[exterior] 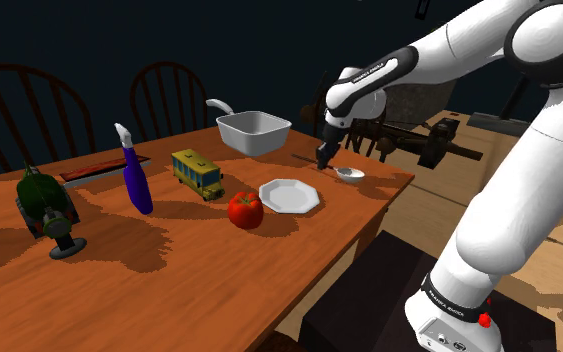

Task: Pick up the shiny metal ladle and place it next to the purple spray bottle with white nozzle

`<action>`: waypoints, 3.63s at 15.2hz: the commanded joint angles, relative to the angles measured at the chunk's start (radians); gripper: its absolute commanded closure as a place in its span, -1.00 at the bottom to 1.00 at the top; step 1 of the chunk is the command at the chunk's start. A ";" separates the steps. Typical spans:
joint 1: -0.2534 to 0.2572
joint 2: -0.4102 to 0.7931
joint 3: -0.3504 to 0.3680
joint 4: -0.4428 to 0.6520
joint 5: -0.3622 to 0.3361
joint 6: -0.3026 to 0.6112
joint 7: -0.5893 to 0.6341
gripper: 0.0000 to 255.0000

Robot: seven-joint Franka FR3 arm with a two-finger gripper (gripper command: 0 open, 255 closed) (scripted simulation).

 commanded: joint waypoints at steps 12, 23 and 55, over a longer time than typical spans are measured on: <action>-0.006 -0.083 0.007 0.101 -0.042 -0.178 0.045 1.00; -0.007 -0.121 0.014 0.212 -0.059 -0.326 0.070 1.00; 0.044 -0.098 0.092 0.591 -0.056 -0.669 0.224 1.00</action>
